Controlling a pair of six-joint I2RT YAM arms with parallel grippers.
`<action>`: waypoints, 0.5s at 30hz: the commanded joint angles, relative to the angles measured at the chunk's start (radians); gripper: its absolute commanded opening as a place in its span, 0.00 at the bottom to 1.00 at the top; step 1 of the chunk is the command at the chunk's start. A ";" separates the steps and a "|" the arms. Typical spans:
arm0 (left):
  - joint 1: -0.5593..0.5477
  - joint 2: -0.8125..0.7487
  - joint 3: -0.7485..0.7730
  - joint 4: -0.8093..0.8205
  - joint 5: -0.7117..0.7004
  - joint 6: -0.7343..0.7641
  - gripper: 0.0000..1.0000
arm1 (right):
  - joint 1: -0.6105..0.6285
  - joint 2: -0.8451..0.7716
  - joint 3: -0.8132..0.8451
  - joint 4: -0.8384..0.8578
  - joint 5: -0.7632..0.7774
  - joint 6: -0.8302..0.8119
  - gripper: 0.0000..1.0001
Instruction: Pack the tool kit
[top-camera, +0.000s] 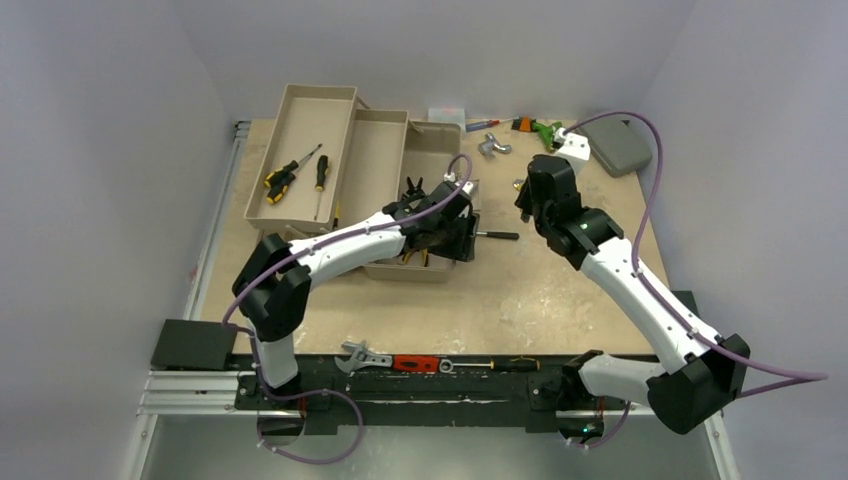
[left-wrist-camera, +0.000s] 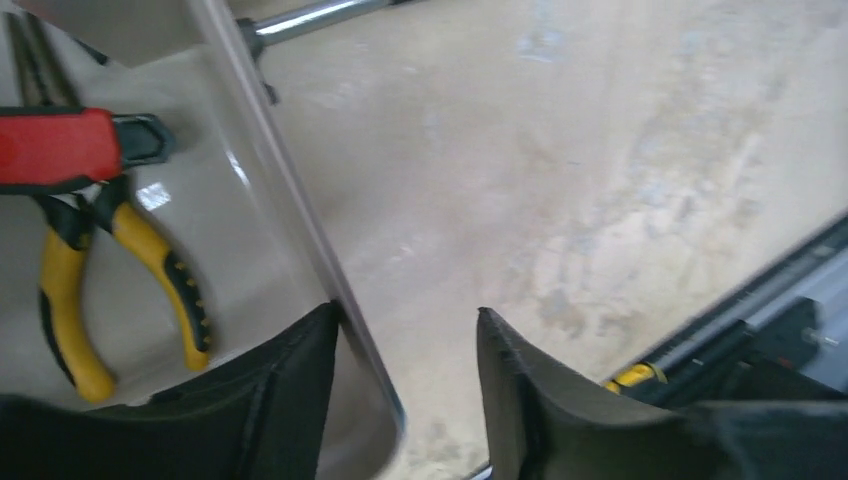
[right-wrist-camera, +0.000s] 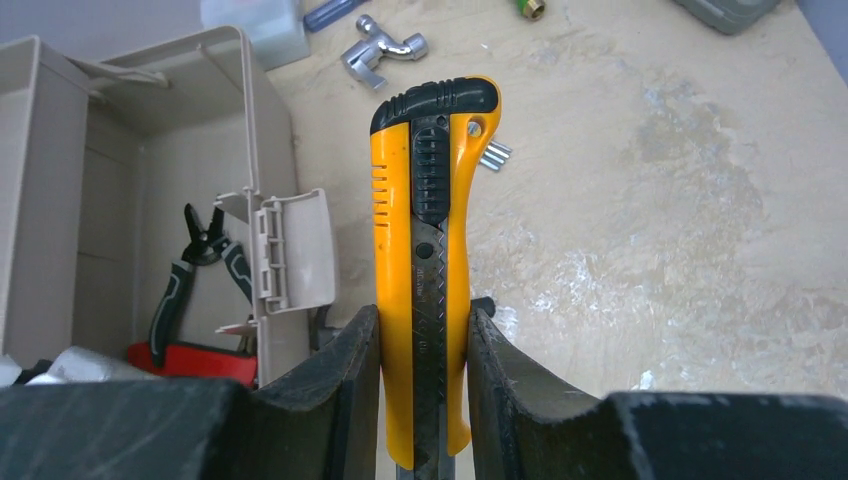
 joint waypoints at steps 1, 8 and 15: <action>-0.033 -0.167 0.033 0.128 0.128 -0.014 0.58 | -0.005 -0.058 0.039 0.018 0.054 0.037 0.00; 0.009 -0.402 0.063 -0.069 0.029 0.083 0.74 | -0.006 -0.007 0.076 0.071 -0.158 0.070 0.00; 0.214 -0.785 -0.133 -0.136 0.096 0.089 0.79 | 0.062 0.155 0.185 0.163 -0.305 0.129 0.00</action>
